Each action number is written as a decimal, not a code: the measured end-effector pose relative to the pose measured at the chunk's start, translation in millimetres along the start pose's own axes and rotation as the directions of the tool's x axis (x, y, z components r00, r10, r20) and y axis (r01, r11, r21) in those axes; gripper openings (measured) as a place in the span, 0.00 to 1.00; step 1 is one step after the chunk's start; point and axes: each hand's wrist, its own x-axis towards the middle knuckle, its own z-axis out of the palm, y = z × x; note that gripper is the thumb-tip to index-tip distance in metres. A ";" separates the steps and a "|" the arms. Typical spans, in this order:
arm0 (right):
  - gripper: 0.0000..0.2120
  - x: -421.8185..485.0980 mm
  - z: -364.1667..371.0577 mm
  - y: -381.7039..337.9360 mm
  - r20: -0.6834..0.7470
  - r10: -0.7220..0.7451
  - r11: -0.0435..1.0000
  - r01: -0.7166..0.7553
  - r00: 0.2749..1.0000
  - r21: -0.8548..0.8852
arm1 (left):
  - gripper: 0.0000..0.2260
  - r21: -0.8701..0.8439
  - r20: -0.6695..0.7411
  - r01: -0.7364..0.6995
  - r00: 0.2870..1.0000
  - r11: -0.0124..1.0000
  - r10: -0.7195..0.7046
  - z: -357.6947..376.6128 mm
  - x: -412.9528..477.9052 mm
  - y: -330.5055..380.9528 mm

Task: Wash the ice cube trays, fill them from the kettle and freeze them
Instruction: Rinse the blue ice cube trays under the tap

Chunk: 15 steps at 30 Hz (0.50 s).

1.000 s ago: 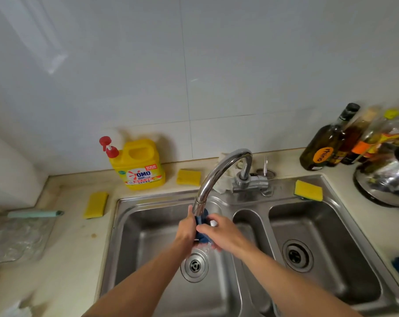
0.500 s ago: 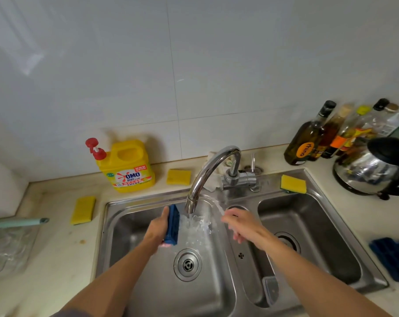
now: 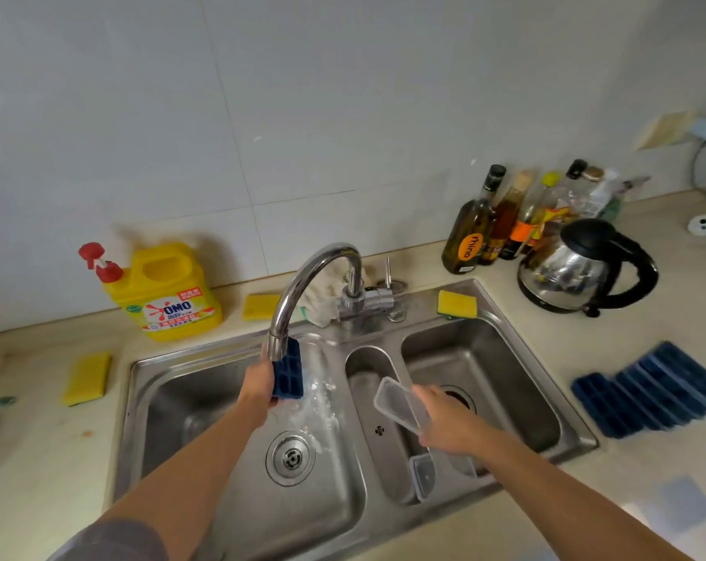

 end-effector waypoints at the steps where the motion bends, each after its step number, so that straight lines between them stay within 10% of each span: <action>1: 0.32 -6.5 5.5 10.7 0.011 0.002 0.998 -0.002 1.000 -0.057 | 0.13 -0.059 0.000 0.017 1.000 0.998 -0.017 1.9 -1.1 -0.2; 15: 0.44 -38.0 54.6 72.8 0.123 -0.120 0.841 0.167 0.985 -0.514 | 0.20 -0.386 0.037 0.078 0.997 0.919 -0.069 27.9 -33.5 -26.7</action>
